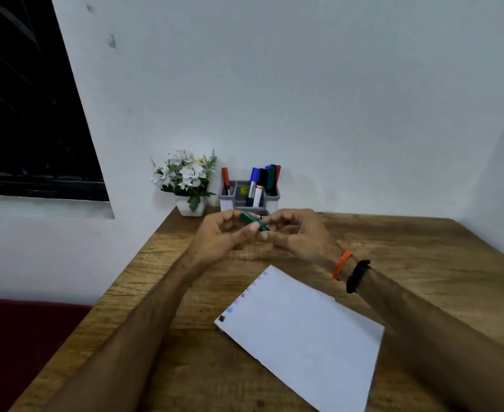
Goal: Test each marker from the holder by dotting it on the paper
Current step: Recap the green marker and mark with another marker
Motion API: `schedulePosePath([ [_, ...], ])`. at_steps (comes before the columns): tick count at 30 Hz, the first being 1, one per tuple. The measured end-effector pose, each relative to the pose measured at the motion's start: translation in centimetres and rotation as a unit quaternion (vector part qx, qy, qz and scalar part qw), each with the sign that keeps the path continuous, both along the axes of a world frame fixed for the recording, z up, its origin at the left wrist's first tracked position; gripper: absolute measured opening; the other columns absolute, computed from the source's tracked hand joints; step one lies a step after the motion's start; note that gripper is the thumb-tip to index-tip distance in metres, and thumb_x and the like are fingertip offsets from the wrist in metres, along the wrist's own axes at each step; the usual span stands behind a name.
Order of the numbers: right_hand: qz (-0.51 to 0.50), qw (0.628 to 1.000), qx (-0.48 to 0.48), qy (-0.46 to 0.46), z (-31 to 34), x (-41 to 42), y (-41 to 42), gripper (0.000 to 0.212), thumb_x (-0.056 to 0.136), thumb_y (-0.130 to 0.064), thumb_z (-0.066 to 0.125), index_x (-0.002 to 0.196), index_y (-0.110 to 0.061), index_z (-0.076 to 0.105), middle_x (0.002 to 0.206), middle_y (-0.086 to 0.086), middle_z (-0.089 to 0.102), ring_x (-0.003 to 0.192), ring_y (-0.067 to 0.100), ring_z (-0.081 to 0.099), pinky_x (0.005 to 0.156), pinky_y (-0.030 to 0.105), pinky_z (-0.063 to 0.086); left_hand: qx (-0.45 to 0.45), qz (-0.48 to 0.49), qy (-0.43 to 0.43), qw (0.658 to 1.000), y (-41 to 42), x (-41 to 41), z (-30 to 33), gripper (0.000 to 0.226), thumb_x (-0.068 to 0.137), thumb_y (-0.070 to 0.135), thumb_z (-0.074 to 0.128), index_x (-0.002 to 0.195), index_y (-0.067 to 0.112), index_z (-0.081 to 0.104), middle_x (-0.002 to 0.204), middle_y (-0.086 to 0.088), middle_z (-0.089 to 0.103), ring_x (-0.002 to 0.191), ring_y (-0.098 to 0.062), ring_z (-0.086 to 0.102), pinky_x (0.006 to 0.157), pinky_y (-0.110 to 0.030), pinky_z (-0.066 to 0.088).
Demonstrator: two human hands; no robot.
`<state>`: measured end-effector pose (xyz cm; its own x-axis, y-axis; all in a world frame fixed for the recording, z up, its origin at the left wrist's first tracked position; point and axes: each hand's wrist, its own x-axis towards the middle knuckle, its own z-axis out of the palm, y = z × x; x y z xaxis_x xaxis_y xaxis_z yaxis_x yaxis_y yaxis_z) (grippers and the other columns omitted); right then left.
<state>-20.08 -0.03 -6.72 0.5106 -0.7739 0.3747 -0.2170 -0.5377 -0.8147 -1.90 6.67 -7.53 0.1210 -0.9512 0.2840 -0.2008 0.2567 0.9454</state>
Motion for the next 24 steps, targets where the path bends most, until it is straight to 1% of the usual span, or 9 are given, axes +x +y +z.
schedulePosePath([
  [2,0.008,1.0,0.015,0.001,-0.9,-1.3,0.9,0.024,0.072,-0.017,0.087,0.092,-0.016,0.075,0.075,-0.005,0.071,0.07,0.004,0.067,0.066,0.022,0.055,-0.003,-0.017,-0.045,0.999,0.3,-0.5,-0.2,0.034,0.075,0.02,0.077,0.105,0.007,0.07,0.098,-0.006,0.075,0.085,-0.016,0.072,0.062,-0.027,0.057],
  [5,0.009,0.999,0.03,0.018,-1.8,-2.6,1.5,0.031,0.067,-0.021,0.09,0.092,-0.017,0.073,0.079,0.002,0.076,0.074,0.012,0.073,0.07,0.026,0.059,-0.004,-0.03,-0.088,0.996,0.4,-1.4,-0.9,0.024,0.074,0.015,0.079,0.095,0.007,0.072,0.085,-0.008,0.074,0.073,-0.01,0.069,0.058,-0.024,0.055],
  [8,0.025,0.998,0.029,0.047,-1.8,-3.4,1.2,0.034,0.066,-0.018,0.091,0.095,-0.018,0.073,0.083,0.002,0.075,0.074,0.011,0.071,0.071,0.025,0.058,-0.004,-0.035,-0.076,0.996,0.4,-1.6,-1.1,0.024,0.07,0.016,0.079,0.09,0.003,0.072,0.079,-0.008,0.073,0.068,-0.013,0.069,0.058,-0.023,0.056],
  [12,0.024,0.997,0.034,0.061,-1.6,-4.1,0.3,0.024,0.069,-0.022,0.089,0.088,-0.013,0.077,0.076,-0.002,0.075,0.069,0.005,0.067,0.066,0.022,0.052,0.014,-0.017,-0.067,0.998,0.3,-0.8,-1.1,0.026,0.069,0.019,0.077,0.09,0.004,0.071,0.076,-0.007,0.073,0.069,-0.022,0.071,0.064,-0.03,0.06],
  [15,0.031,0.997,0.075,0.004,-1.6,-4.1,0.3,0.02,0.072,-0.019,0.086,0.087,-0.009,0.078,0.075,-0.002,0.075,0.067,0.003,0.065,0.061,0.016,0.049,0.037,-0.033,-0.088,0.995,0.2,-0.5,-1.1,0.024,0.077,0.015,0.075,0.097,0.003,0.071,0.081,-0.013,0.074,0.071,-0.025,0.07,0.066,-0.032,0.06],
  [17,0.046,0.991,0.114,-0.043,-1.6,-3.9,0.5,0.017,0.074,-0.014,0.084,0.088,-0.007,0.077,0.071,-0.005,0.073,0.062,0.001,0.062,0.057,0.014,0.047,0.047,-0.056,-0.12,0.99,0.3,-0.8,-1.2,0.021,0.081,0.014,0.073,0.099,0.002,0.071,0.083,-0.014,0.073,0.067,-0.022,0.068,0.062,-0.03,0.059],
  [20,0.068,0.981,0.162,-0.076,-1.9,-3.6,0.7,0.014,0.078,-0.01,0.079,0.091,-0.008,0.074,0.065,-0.006,0.07,0.058,0.005,0.059,0.054,0.018,0.047,0.042,-0.086,-0.176,0.98,0.4,-1.7,-1.5,0.02,0.089,0.021,0.066,0.093,0.002,0.071,0.069,-0.001,0.069,0.056,-0.008,0.06,0.052,-0.021,0.048],
  [22,0.079,0.975,0.184,-0.095,-2.0,-3.4,1.0,0.011,0.08,-0.013,0.076,0.09,-0.01,0.073,0.069,0.0,0.071,0.06,0.01,0.059,0.055,0.022,0.048,0.019,-0.072,-0.218,0.973,0.4,-2.2,-1.7,0.024,0.091,0.028,0.063,0.089,0.006,0.07,0.064,0.005,0.067,0.053,-0.006,0.057,0.052,-0.021,0.045],
  [24,0.094,0.965,0.213,-0.117,-2.2,-2.9,1.2,0.012,0.081,-0.021,0.074,0.086,-0.011,0.071,0.078,0.01,0.071,0.061,0.014,0.058,0.056,0.024,0.046,-0.021,-0.055,-0.251,0.966,0.2,-2.3,-2.0,0.03,0.092,0.04,0.061,0.086,0.012,0.07,0.068,-0.001,0.067,0.057,-0.011,0.058,0.052,-0.03,0.046],
])
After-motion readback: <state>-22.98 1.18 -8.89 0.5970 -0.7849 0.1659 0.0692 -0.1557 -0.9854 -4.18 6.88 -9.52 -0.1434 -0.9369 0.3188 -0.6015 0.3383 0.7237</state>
